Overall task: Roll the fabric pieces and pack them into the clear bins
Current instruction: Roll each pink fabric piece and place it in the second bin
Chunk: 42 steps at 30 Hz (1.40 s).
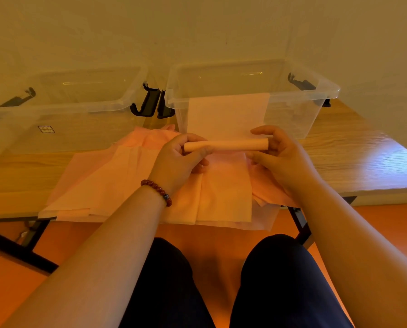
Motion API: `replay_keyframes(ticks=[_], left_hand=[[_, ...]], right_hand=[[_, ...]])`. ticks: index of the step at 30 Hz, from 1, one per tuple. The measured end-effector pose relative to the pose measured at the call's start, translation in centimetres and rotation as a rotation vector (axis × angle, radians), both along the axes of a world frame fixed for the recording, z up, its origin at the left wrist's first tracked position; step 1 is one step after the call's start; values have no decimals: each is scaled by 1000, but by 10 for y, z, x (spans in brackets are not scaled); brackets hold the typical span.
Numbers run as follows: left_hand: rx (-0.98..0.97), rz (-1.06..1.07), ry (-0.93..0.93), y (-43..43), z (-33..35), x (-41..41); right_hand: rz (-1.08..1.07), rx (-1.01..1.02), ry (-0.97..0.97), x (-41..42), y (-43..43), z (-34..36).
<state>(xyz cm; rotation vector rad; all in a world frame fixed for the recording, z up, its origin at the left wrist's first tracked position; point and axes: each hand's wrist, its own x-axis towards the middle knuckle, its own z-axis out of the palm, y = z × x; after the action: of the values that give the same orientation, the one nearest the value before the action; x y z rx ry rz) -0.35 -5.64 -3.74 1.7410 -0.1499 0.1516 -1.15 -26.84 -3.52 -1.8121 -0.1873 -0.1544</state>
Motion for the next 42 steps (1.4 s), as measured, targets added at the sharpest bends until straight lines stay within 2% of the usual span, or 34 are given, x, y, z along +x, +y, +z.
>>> replay_keyframes(ticks=[8, 14, 19, 23, 26, 29, 32, 42], left_hand=[[24, 10, -2, 0, 1, 0], [-11, -1, 16, -1, 2, -1], [-58, -30, 14, -1, 4, -3], [-49, -29, 11, 0, 2, -1], [-45, 1, 24, 0, 1, 1], [-27, 23, 27, 1, 0, 2], [-26, 32, 33, 0, 1, 1], [-42, 21, 36, 0, 2, 1]], right_hand=[[-127, -142, -130, -3, 3, -2], [-118, -91, -60, 0, 0, -2], [-128, -56, -142, 2, -1, -2], [-154, -96, -178, 4, -3, -3], [-120, -130, -132, 5, -5, 5], [-87, -249, -62, 8, -8, 16], [-108, -436, -150, 8, -9, 21], [-208, -827, -312, 2, -6, 13]])
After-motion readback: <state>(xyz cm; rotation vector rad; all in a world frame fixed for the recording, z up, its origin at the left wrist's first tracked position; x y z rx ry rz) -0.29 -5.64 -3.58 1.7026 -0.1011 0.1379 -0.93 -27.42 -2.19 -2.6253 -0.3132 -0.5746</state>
